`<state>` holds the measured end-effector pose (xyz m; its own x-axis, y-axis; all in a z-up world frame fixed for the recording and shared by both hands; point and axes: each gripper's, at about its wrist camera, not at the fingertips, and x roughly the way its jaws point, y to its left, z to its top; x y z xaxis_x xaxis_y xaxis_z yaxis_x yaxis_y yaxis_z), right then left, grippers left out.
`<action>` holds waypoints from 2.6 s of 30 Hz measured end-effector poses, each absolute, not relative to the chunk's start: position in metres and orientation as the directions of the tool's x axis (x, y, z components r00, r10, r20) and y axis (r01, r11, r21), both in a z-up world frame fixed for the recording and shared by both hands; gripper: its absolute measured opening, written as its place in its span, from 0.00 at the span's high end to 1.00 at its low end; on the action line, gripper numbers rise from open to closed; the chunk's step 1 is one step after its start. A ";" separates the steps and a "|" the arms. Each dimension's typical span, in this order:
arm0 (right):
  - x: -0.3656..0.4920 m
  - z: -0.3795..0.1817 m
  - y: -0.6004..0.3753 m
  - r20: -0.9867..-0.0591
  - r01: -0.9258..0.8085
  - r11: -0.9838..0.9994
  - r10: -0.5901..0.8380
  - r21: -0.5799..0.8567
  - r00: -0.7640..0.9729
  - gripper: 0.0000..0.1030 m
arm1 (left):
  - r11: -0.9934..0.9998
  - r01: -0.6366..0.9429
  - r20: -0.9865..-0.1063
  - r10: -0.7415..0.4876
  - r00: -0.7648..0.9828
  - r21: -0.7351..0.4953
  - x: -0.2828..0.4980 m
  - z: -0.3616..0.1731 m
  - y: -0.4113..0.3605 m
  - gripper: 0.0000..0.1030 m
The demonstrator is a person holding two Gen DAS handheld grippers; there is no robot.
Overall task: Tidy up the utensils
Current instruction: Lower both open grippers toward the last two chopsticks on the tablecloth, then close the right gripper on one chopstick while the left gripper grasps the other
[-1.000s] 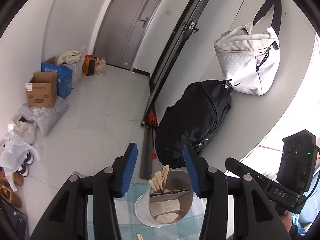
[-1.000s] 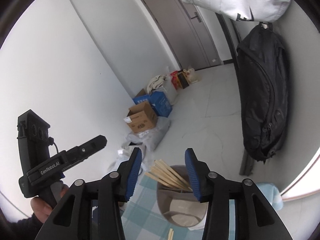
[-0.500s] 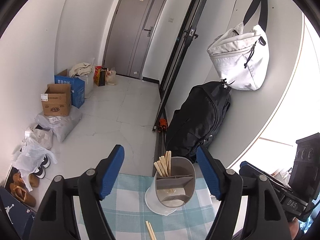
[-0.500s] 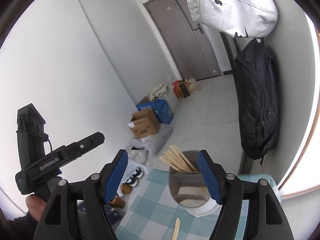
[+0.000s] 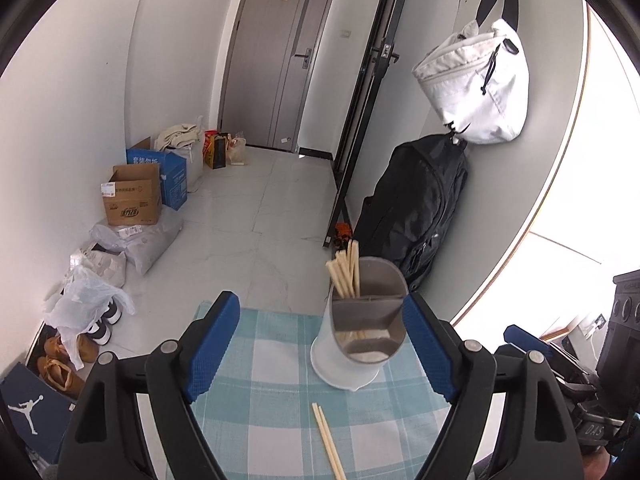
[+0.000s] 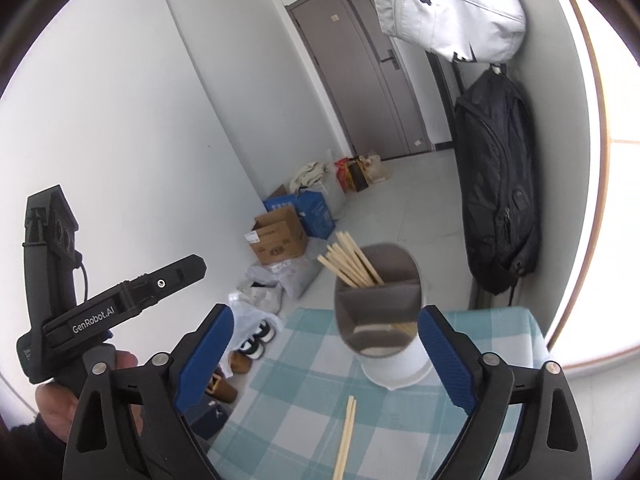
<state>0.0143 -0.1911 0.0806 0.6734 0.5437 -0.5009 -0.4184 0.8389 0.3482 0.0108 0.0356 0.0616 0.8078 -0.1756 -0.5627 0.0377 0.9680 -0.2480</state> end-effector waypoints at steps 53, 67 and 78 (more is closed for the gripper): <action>0.083 -0.111 -0.072 -0.950 -0.417 0.908 0.103 -0.031 0.295 0.81 | 0.870 -0.250 -0.769 -0.201 0.607 -0.425 0.024 -0.074 0.119 0.22; 0.066 -0.059 -0.096 -0.858 -0.410 0.899 0.329 0.157 0.394 0.97 | 0.901 -0.232 -0.822 -0.196 0.535 -0.366 0.028 -0.089 0.108 0.22; 0.040 -0.008 -0.181 -0.702 -0.344 0.870 0.490 0.354 0.517 0.97 | 0.951 -0.119 -0.879 -0.209 0.430 -0.284 0.037 -0.097 0.057 0.22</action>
